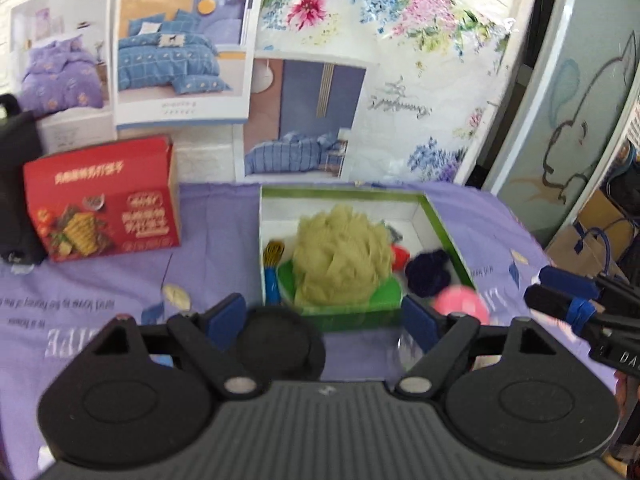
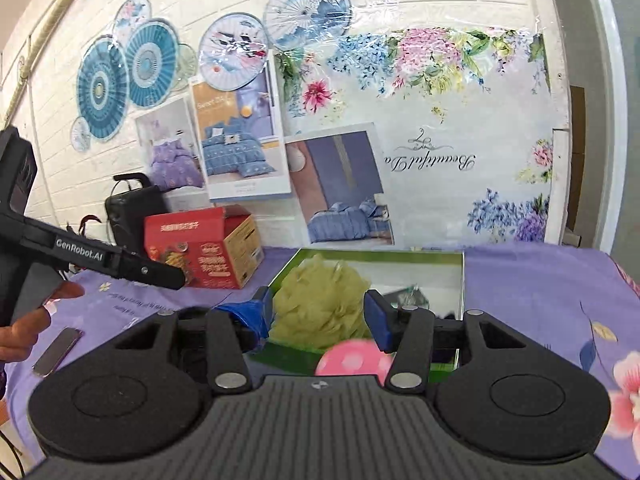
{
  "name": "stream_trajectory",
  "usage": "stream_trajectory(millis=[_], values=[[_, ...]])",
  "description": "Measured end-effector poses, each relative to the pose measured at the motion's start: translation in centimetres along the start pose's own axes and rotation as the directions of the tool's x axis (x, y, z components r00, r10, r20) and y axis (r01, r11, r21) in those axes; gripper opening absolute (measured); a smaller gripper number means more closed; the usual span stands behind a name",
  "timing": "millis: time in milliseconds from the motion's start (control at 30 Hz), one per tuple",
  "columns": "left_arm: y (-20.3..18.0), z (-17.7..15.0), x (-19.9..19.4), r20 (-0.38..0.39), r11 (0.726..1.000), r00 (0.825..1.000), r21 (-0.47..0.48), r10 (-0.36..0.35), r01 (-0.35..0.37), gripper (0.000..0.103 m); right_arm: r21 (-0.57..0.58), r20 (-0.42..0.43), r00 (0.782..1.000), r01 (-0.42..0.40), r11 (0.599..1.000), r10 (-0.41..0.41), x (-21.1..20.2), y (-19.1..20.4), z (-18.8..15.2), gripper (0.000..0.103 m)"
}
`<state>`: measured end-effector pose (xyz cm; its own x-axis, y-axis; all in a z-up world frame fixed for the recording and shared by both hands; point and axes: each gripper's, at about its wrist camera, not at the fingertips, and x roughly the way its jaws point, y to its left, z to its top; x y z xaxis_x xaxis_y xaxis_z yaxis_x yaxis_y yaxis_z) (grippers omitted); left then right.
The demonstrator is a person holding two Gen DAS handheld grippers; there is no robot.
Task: Organize soft objects
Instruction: 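Grasp the pink lace sachet with the left gripper while the right grips its other end, then carry the pink sachet into the green box and open both grippers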
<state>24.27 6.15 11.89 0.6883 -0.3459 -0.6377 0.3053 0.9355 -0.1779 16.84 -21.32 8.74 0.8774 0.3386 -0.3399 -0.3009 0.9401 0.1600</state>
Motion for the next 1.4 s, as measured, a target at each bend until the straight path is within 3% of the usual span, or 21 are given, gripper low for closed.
stream_trajectory(millis=[200,300,367,567,667,733,900,1133,1333,1367,1400], values=[[1.0,-7.6,-2.0,-0.067,0.999,0.997,-0.012,0.045,-0.046,0.083,0.032,-0.026,0.998,0.057,0.998,-0.057,-4.0,1.9,-5.8,0.036],[1.7,-10.9,-1.9,-0.113,0.997,0.991,-0.021,0.069,-0.072,0.083,0.065,-0.075,0.993,0.092,0.994,-0.087,-5.5,2.7,-9.2,0.037],[2.4,-12.3,-1.5,-0.164,0.998,0.985,-0.029,0.055,-0.060,0.083,0.103,-0.127,0.990,0.073,0.992,-0.060,-5.6,3.8,-11.3,0.038],[4.9,-11.9,1.0,-0.313,0.993,0.949,-0.115,-0.036,0.000,0.083,0.082,-0.234,0.967,-0.078,0.994,0.095,-1.0,10.4,-13.8,0.039],[5.4,-11.6,2.5,-0.361,0.991,0.932,-0.132,-0.040,-0.008,0.083,0.053,-0.250,0.958,-0.133,0.990,0.143,2.0,13.4,-13.9,0.039],[5.8,-11.6,3.6,-0.379,0.988,0.925,-0.151,-0.030,-0.030,0.084,0.015,-0.277,0.952,-0.131,0.991,0.130,3.9,15.0,-14.1,0.040],[6.6,-11.7,6.2,-0.450,0.987,0.890,-0.159,-0.079,0.007,0.084,-0.034,-0.320,0.946,-0.067,0.997,0.053,7.2,17.1,-14.6,0.041],[7.6,-12.2,8.5,-0.496,0.980,0.859,-0.197,-0.127,0.031,0.083,-0.037,-0.369,0.930,-0.020,0.999,0.005,10.9,17.9,-15.9,0.043],[7.9,-12.5,8.4,-0.493,0.979,0.861,-0.201,-0.125,0.027,0.079,-0.015,-0.326,0.945,0.001,1.000,-0.006,10.7,17.6,-16.4,0.047],[7.8,-12.5,8.5,-0.498,0.981,0.860,-0.194,-0.114,0.018,0.071,-0.024,-0.329,0.944,-0.012,1.000,0.003,10.7,17.6,-16.3,0.048],[7.7,-12.4,8.3,-0.498,0.983,0.862,-0.185,-0.099,0.006,0.063,-0.036,-0.330,0.944,-0.030,0.999,0.016,10.6,17.5,-16.2,0.042]])
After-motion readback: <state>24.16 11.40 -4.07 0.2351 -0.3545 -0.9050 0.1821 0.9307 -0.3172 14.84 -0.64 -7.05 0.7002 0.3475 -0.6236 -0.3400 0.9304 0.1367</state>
